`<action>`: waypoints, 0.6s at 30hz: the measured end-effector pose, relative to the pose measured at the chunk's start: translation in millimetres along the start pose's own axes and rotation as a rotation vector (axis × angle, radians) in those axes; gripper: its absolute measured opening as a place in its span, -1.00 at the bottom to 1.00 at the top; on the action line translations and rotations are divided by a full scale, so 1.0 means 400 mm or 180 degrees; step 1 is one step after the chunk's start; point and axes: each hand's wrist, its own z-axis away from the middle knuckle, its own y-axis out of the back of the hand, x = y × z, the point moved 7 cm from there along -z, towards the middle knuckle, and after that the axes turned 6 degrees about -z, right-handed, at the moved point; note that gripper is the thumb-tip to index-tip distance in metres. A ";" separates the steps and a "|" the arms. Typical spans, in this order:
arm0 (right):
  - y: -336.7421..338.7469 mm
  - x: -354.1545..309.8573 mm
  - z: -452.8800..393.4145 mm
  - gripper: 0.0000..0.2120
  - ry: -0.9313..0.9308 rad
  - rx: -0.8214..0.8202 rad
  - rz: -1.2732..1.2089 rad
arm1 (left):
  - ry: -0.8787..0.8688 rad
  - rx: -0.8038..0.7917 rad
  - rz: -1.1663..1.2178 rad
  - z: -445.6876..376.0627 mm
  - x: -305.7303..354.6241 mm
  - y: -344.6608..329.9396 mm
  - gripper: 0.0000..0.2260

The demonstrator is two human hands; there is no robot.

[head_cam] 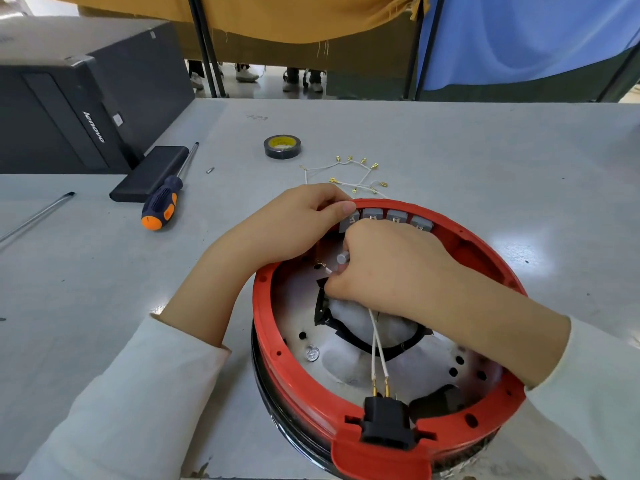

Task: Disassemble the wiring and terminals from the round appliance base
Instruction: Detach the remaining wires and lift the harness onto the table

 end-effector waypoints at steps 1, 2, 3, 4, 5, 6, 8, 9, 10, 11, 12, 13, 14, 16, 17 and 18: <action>-0.001 0.002 0.001 -0.67 -0.0032 -0.0018 -0.0045 | 0.0001 -0.0004 0.0004 0.000 0.000 0.000 -0.78; 0.001 0.004 0.002 -0.68 -0.0066 -0.0021 -0.0099 | 0.0002 -0.0008 0.0024 0.000 -0.002 0.000 -0.79; 0.006 0.007 0.005 -0.69 -0.0096 -0.0005 -0.0167 | 0.0002 -0.0013 0.0053 -0.001 -0.003 0.001 -0.79; 0.013 0.012 0.008 -0.72 -0.0125 0.0021 -0.0256 | 0.0003 -0.0022 0.0083 -0.001 -0.004 0.001 -0.79; 0.022 0.018 0.012 -0.76 -0.0151 0.0034 -0.0372 | 0.0006 -0.0032 0.0114 -0.002 -0.005 0.001 -0.79; 0.032 0.024 0.015 -0.80 -0.0167 0.0033 -0.0520 | 0.0012 -0.0043 0.0147 -0.002 -0.006 0.001 -0.79; 0.053 0.033 0.022 -0.82 -0.0133 0.0013 -0.0901 | 0.0005 -0.0061 0.0219 -0.003 -0.006 0.000 -0.79; 0.065 0.034 0.024 -0.83 -0.0078 0.0009 -0.1172 | -0.0003 -0.0063 0.0242 -0.003 -0.006 0.000 -0.79; 0.080 0.034 0.026 -0.85 -0.0014 0.0044 -0.1521 | -0.0007 -0.0060 0.0246 -0.003 -0.005 0.001 -0.80; 0.097 0.036 0.025 -0.85 0.0036 0.0131 -0.1908 | -0.0009 -0.0060 0.0237 -0.002 -0.005 0.001 -0.81; 0.117 0.044 0.019 -0.86 0.0050 0.0269 -0.2249 | -0.0009 -0.0066 0.0235 -0.002 -0.006 0.000 -0.82; 0.137 0.057 0.010 -0.88 0.0027 0.0432 -0.2489 | -0.0004 -0.0078 0.0241 0.000 -0.007 -0.001 -0.82; 0.155 0.076 -0.005 -0.89 -0.0018 0.0595 -0.2637 | 0.0009 -0.0088 0.0250 0.001 -0.008 -0.001 -0.81; 0.180 0.126 -0.050 -0.90 -0.0192 0.0785 -0.2783 | 0.0038 -0.0092 0.0269 0.001 -0.010 -0.002 -0.80; 0.185 0.153 -0.078 -0.89 -0.0314 0.0784 -0.2775 | 0.0049 -0.0092 0.0273 0.000 -0.011 -0.002 -0.80; 0.187 0.178 -0.106 -0.88 -0.0436 0.0738 -0.2701 | 0.0056 -0.0094 0.0276 0.000 -0.011 -0.002 -0.80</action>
